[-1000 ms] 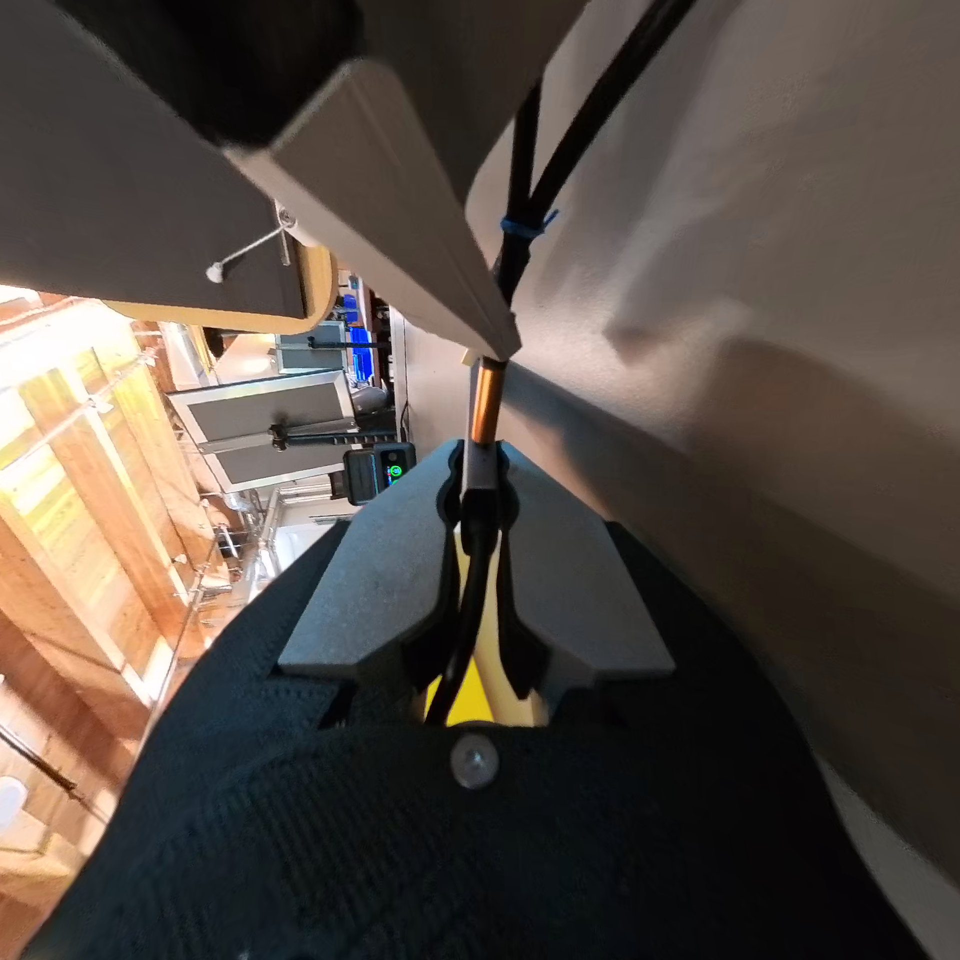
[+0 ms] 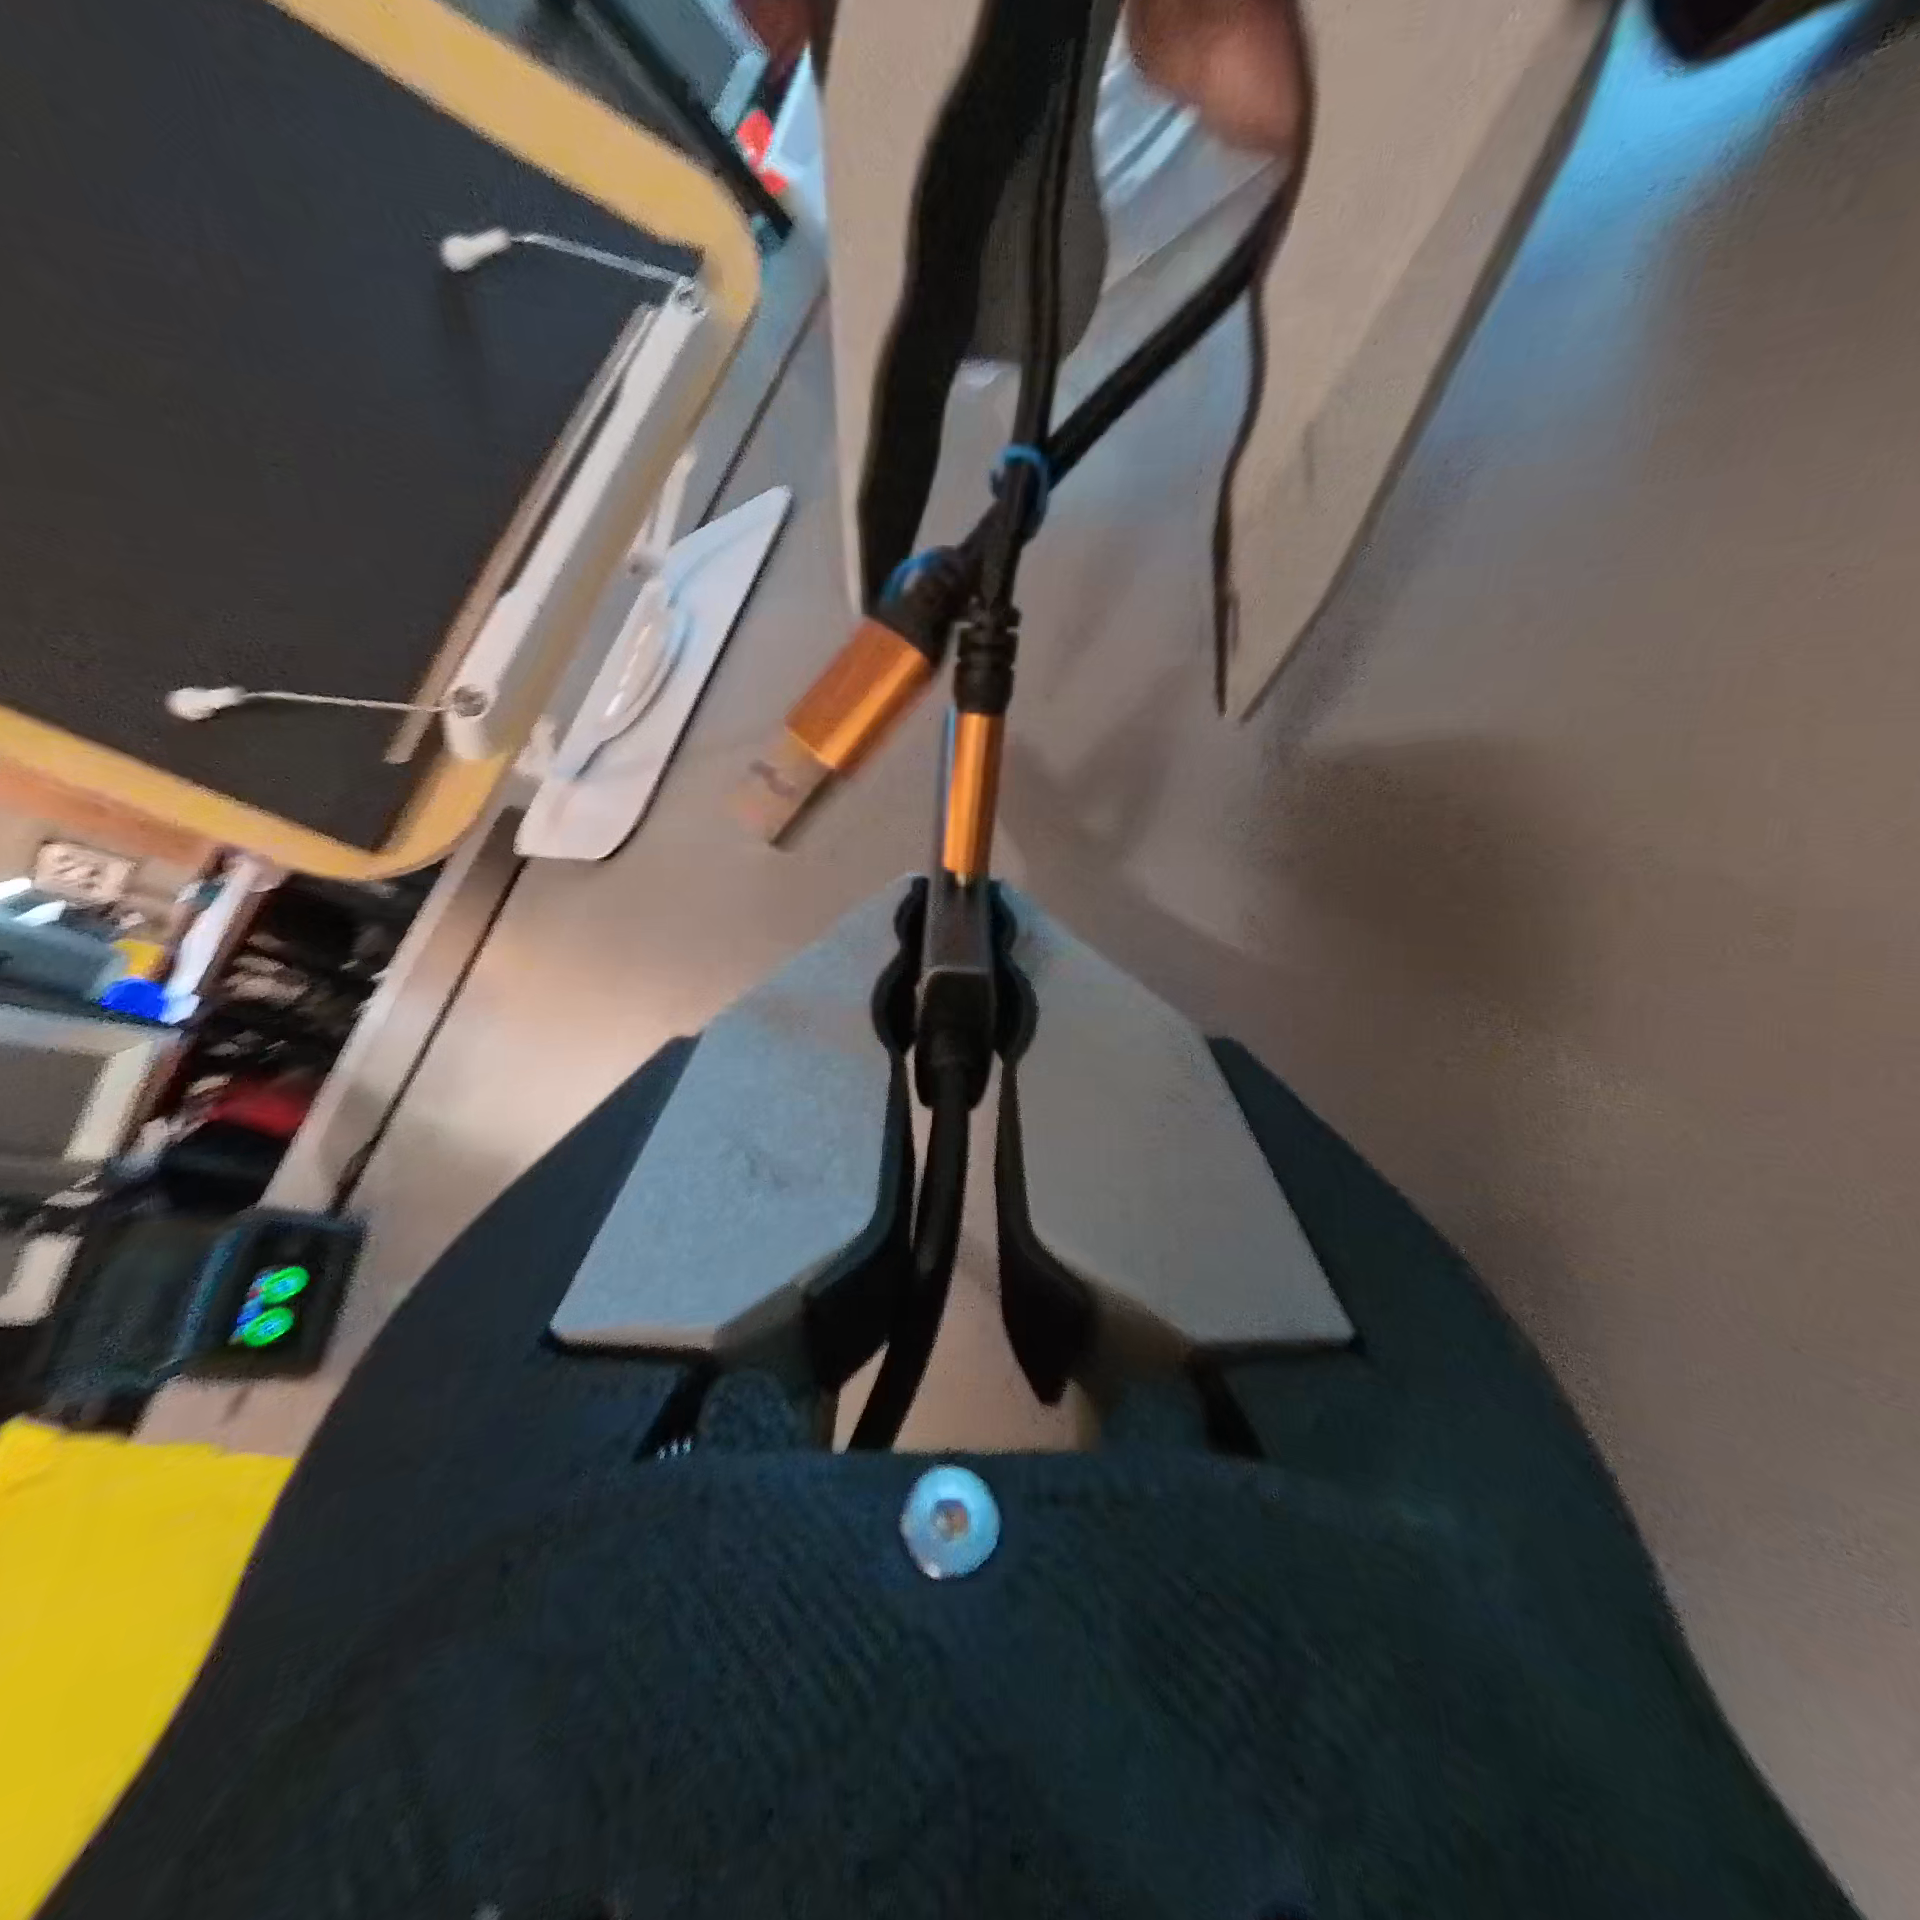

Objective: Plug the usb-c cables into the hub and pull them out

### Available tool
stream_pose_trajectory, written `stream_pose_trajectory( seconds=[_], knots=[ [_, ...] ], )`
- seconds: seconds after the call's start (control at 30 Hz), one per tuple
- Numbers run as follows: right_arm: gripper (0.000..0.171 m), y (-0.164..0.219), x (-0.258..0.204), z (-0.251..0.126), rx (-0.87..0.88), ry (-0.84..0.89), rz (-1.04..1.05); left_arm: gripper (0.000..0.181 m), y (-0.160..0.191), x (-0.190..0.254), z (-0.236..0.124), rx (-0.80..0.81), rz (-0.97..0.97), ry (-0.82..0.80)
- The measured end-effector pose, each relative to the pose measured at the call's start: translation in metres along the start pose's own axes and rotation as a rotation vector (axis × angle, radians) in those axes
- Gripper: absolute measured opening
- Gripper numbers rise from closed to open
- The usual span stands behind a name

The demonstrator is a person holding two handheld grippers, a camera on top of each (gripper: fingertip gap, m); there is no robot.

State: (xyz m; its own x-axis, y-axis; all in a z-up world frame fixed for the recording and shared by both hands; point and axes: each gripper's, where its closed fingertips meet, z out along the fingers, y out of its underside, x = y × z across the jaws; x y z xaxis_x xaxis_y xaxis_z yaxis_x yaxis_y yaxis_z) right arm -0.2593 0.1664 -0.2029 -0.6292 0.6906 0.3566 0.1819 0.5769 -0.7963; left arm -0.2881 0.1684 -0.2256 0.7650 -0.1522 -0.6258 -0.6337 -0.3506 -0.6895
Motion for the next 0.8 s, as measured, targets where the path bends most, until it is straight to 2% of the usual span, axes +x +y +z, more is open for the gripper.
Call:
stream_pose_trajectory(
  seconds=[0.23,0.33,0.43,0.5,0.8],
  knots=[
    [0.049,-0.002,-0.021,0.007,0.040,-0.136,0.012,0.007,-0.033,0.033,-0.020,0.208,-0.107,0.270],
    [0.048,0.004,-0.025,0.013,0.009,-0.139,-0.004,0.007,-0.033,0.034,-0.020,0.212,-0.106,0.272],
    [0.032,0.002,-0.030,0.017,0.019,-0.164,0.017,0.007,-0.037,0.033,-0.023,0.237,-0.143,0.290],
    [0.027,-0.001,-0.031,0.018,0.027,-0.174,0.033,0.008,-0.036,0.030,-0.024,0.235,-0.199,0.304],
    [0.021,-0.004,-0.040,0.008,-0.011,-0.243,0.172,0.008,-0.046,0.034,-0.032,0.285,-0.368,0.465]
  ],
)
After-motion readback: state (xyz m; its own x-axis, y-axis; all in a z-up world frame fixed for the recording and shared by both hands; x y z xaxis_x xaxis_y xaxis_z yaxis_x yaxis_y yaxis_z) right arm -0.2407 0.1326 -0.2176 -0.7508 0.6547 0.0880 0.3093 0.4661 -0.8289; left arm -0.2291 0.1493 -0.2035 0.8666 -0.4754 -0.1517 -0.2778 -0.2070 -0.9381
